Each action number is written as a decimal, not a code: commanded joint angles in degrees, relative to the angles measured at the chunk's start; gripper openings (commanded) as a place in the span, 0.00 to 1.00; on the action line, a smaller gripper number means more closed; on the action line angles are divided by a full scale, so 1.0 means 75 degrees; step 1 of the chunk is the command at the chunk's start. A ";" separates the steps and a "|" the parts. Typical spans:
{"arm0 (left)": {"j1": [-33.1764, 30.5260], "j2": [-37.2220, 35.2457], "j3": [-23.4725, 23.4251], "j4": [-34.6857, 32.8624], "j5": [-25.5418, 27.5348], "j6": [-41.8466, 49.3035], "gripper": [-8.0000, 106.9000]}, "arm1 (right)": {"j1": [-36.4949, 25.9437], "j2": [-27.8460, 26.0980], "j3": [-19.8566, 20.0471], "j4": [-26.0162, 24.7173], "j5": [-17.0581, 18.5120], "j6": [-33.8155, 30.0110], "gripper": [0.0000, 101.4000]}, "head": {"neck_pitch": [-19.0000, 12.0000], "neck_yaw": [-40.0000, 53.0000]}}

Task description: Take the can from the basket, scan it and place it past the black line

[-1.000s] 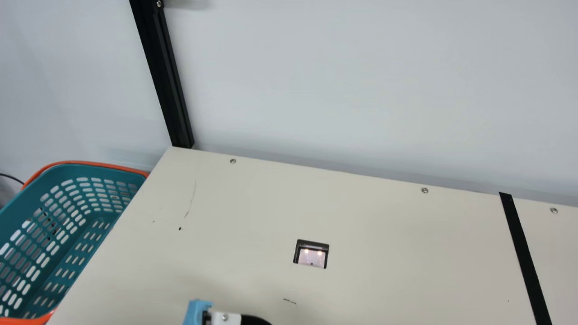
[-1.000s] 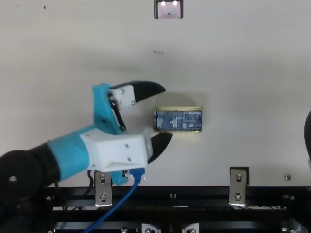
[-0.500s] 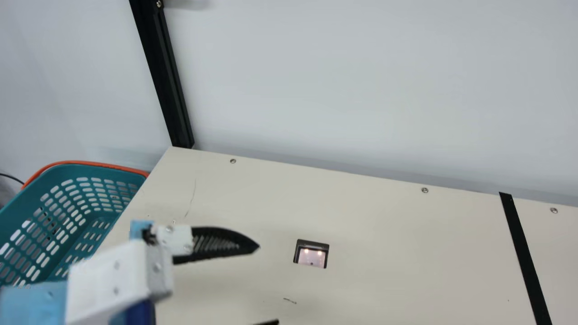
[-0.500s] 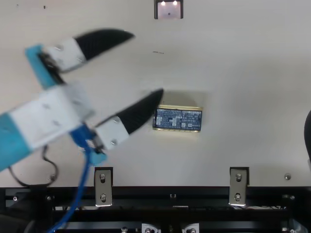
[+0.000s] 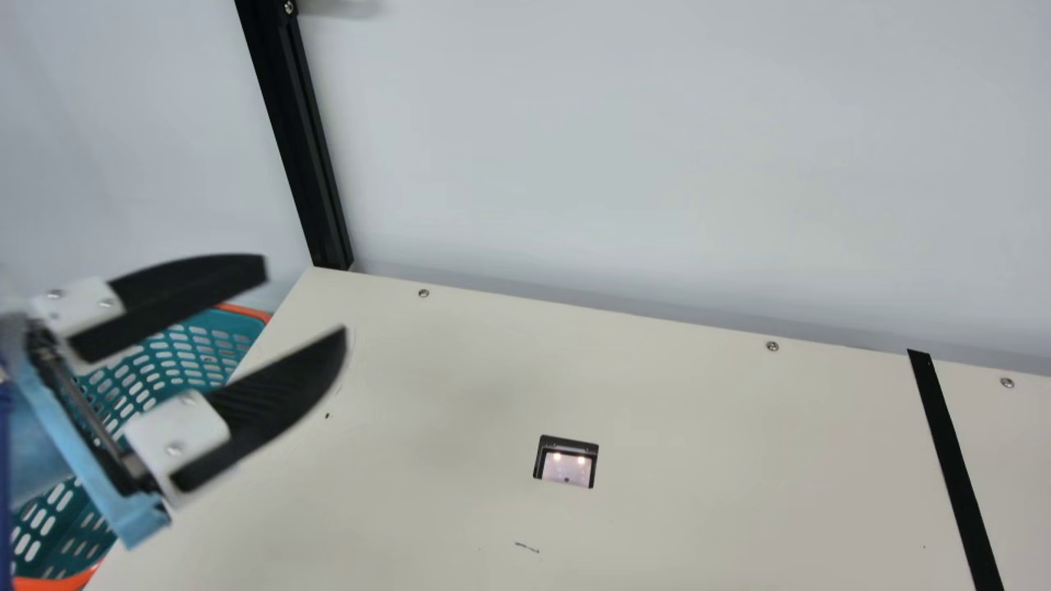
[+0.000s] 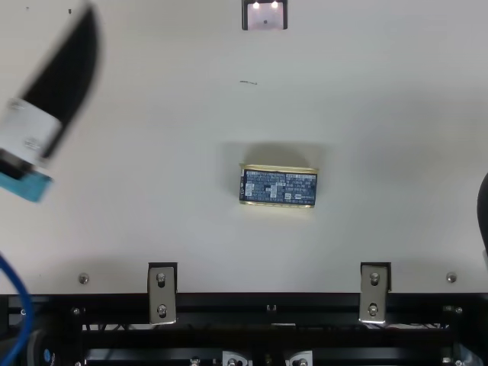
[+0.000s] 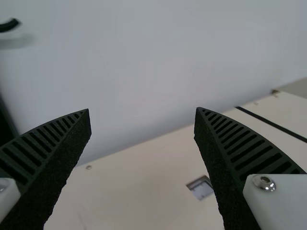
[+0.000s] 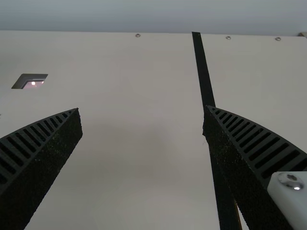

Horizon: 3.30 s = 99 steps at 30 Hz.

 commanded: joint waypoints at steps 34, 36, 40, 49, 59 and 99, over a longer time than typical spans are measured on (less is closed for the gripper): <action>-0.0542 -0.2301 0.2033 -0.7705 0.5712 0.2769 0.85 | 0.0000 0.0000 0.0000 0.0000 0.0000 0.0000 1.00 | -0.0283 -0.0018; -0.0542 -0.2301 0.2033 -0.7705 0.5698 0.2769 0.85 | 0.0008 -0.0004 -0.0001 -0.0012 0.0004 0.0013 1.00 | -0.0283 -0.0018; -0.0542 -0.2301 0.2033 -0.7705 0.5698 0.2769 0.85 | 0.0164 0.0297 -0.0121 -0.0014 -0.0210 -0.0065 1.00 | -0.0283 -0.0018; -0.0542 -0.2301 0.2033 -0.7705 0.5698 0.2769 0.85 | 0.1024 0.1792 -0.0888 -0.0342 -0.0912 -0.0287 1.00 | -0.0283 -0.0018; -0.0542 -0.2301 0.2033 -0.7705 0.5698 0.2769 0.85 | 0.2229 0.3462 -0.2024 -0.0165 -0.0935 -0.1227 1.00 | -0.0283 -0.0018; -0.0542 -0.2301 0.2033 -0.7705 0.5698 0.2769 0.85 | 0.3798 0.4361 -0.2508 0.0176 0.0333 -0.2797 1.00 | -0.0283 -0.0018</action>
